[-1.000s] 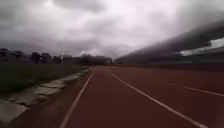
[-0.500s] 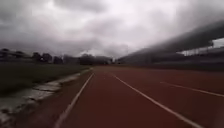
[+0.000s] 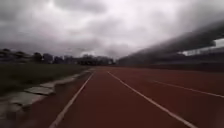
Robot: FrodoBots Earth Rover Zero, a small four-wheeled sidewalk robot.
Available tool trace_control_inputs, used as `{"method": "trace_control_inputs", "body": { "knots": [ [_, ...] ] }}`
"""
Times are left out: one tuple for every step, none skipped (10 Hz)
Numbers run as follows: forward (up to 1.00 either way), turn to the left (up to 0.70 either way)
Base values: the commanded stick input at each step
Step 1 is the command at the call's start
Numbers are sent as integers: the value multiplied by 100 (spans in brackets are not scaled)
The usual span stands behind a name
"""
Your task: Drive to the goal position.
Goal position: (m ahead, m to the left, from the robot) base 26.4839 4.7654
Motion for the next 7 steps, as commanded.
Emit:
{"method": "trace_control_inputs", "body": {
  "knots": [
    [70,0],
    [70,0],
    [70,0],
    [70,0],
    [70,0],
    [70,0],
    [70,0]
  ]
}}
